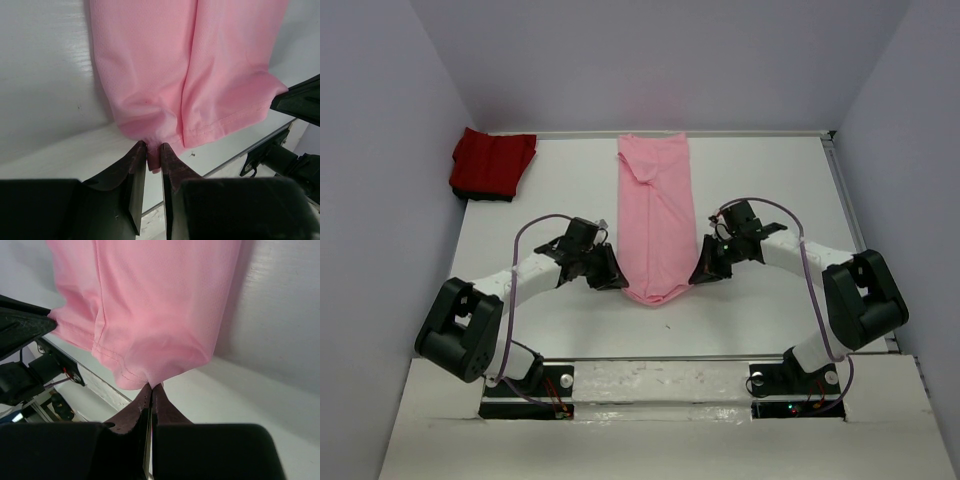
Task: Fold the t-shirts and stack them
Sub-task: Fold the folded rectangular tshirt in 1/3 of the way
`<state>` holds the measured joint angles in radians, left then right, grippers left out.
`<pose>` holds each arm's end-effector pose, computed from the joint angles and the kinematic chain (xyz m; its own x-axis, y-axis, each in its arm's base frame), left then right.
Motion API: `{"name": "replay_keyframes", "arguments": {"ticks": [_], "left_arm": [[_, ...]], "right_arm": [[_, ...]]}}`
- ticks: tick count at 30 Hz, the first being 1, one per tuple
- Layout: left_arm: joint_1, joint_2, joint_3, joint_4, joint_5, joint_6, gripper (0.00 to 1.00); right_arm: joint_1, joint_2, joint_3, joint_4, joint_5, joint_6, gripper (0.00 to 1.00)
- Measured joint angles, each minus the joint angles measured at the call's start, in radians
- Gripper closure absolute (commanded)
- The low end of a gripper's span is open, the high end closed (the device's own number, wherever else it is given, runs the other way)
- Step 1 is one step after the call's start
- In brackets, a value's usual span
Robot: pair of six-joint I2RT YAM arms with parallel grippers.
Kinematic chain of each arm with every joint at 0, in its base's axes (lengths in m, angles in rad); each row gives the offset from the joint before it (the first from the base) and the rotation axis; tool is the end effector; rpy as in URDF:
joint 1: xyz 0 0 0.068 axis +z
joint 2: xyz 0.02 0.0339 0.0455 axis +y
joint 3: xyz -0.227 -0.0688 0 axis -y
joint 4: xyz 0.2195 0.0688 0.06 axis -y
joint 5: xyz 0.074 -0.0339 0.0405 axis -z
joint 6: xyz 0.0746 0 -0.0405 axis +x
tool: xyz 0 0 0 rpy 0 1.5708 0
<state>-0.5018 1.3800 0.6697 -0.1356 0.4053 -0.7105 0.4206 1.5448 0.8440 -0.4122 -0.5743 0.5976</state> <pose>0.2287 -0.1590 0.1320 -0.9353 -0.1705 -0.3101 0.0808 0.7503 -0.6562 0.2399 0.1517 0.1222 -0.9931 0.0733 -0.0912 -0.0038 0.7586 0.6515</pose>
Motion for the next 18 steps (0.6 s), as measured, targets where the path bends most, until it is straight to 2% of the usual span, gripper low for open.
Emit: {"name": "replay_keyframes", "arguments": {"ticks": [8,18], "left_arm": [[0.049,0.000,0.005,-0.030,-0.002,0.021,0.74],[0.163,0.023,0.055,-0.072,-0.004,0.089,0.74]], "right_arm": [[0.000,0.003,0.054,-0.033,0.019,-0.019,1.00],[0.000,0.041,0.090,-0.060,0.037,-0.037,1.00]]}}
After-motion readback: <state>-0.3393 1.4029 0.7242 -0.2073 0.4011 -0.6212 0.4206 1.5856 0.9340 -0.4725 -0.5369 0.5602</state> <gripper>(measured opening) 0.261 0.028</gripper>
